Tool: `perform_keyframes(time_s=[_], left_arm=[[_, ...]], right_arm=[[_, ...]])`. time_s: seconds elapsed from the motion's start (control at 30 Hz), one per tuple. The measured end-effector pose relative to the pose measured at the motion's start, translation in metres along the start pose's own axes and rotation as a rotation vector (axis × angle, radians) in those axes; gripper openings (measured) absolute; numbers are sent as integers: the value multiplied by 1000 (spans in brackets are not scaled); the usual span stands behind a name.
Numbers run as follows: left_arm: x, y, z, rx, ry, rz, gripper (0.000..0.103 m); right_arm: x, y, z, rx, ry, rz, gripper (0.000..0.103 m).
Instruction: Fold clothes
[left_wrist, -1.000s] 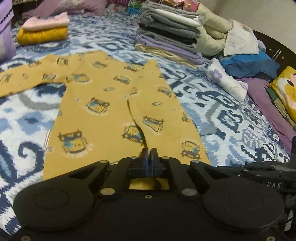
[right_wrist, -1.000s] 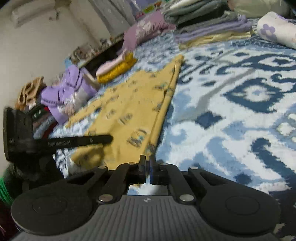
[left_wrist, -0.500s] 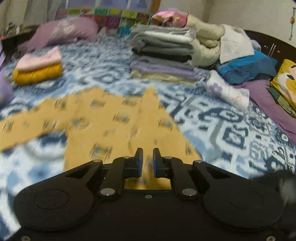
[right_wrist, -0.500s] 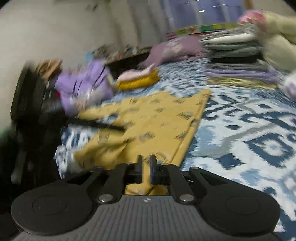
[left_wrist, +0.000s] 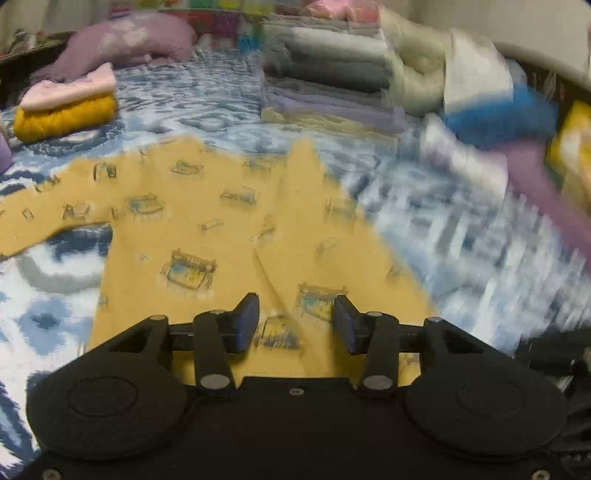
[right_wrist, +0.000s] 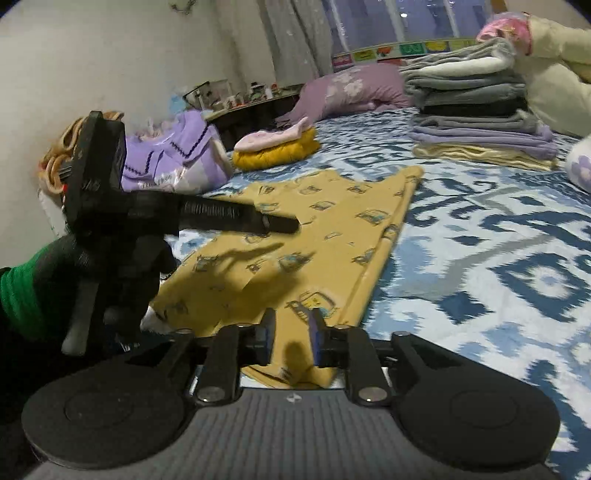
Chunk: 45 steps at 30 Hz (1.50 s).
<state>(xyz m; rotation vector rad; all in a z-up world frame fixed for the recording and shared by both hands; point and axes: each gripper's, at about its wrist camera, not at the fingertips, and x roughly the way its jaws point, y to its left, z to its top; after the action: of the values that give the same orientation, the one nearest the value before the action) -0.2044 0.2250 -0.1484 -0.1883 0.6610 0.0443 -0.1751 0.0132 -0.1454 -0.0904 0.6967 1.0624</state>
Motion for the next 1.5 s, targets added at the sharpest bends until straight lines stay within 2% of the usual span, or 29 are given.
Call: perform_keyframes(time_s=[0.1, 0.23, 0.33, 0.37, 0.4, 0.47, 0.57, 0.67, 0.8, 0.87, 1.0, 1.03, 1.2, 1.27, 1.33, 1.5], left_arm=[[-20, 11, 10, -79, -46, -31, 45], [-41, 48, 13, -226, -107, -12, 59], [-50, 85, 1, -381, -115, 32, 60], [-53, 98, -3, -438, -116, 57, 60], [-56, 112, -7, -500, -120, 82, 60], [-64, 140, -16, -629, -147, 122, 60], [-81, 181, -29, -802, -217, 152, 60], [-94, 215, -37, -926, -284, 191, 60], [-99, 250, -47, -1112, -374, 178, 59], [-99, 260, -49, -1167, -400, 170, 57], [-99, 278, -47, -1201, -425, 188, 51], [-98, 283, -47, -1202, -426, 192, 46], [-88, 300, -42, -1178, -403, 201, 31], [-89, 296, -39, -1147, -398, 196, 13], [-91, 287, -34, -1102, -417, 155, 5], [-92, 241, -2, -872, -444, 55, 4]], right_arm=[[6, 5, 0, -11, 22, -32, 27], [-17, 4, 4, 43, -78, -38, 27], [-24, 3, 5, 73, -168, -88, 27], [-24, 1, 5, 91, -174, -94, 30], [-22, -1, 4, 112, -172, -96, 34], [-19, -4, 4, 147, -164, -102, 37], [-12, -4, 5, 178, -147, -102, 37], [-9, -4, 6, 210, -151, -106, 37], [-5, -6, 1, 252, -148, -135, 37], [-2, -10, -1, 275, -142, -133, 37], [2, -17, -2, 299, -131, -138, 37], [2, -19, -2, 308, -133, -139, 38], [1, -28, -2, 370, -160, -121, 47], [1, -31, -1, 390, -168, -110, 47], [2, -34, 0, 409, -176, -101, 47], [4, -40, 3, 453, -198, -80, 47]])
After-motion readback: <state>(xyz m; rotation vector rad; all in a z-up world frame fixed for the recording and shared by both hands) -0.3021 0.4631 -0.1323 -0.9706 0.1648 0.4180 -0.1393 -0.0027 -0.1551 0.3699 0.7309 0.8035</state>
